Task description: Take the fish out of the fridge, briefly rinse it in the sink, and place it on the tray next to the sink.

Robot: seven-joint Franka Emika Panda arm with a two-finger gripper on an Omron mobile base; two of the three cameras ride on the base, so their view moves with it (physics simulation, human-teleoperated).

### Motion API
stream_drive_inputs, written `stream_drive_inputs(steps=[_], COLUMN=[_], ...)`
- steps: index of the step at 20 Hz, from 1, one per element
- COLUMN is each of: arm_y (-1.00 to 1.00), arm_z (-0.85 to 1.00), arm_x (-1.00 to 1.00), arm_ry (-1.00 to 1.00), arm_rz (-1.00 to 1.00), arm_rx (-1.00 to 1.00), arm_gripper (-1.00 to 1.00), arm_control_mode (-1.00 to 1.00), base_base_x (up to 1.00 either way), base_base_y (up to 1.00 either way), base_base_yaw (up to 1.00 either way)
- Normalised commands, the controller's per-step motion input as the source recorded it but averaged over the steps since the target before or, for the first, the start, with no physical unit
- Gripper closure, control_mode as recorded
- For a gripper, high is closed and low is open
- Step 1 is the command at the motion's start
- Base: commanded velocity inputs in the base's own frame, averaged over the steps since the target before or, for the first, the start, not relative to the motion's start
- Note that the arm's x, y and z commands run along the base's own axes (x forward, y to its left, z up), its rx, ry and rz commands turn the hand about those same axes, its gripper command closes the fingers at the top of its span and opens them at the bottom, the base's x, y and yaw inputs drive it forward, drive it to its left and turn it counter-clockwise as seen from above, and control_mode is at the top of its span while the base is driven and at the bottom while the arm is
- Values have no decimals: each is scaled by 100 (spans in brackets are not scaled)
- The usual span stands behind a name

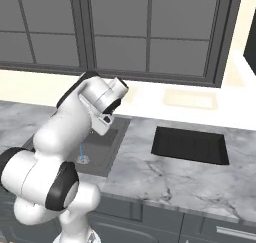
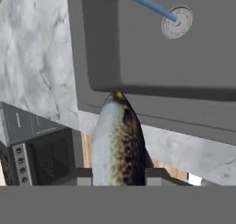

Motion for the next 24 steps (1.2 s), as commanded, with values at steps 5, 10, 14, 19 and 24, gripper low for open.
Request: stream_drive_inputs(steps=[5, 10, 14, 19, 24], arm_y=[45, 3, 0, 5, 34], arm_z=[-51, -12, -13, -12, -20], arm_x=[35, 21, 27, 31, 28], arm_ry=[3, 0, -8, -9, -6], arm_rz=[15, 6, 3, 2, 1], arm_rx=[4, 11, 14, 10, 4], arm_gripper=[100, 100, 100, 100, 100], arm_control_mode=[-100, -100, -100, -100, -100], base_base_x=[0, 0, 0, 0, 0], base_base_y=[0, 0, 0, 0, 0], base_base_yaw=[0, 0, 0, 0, 0])
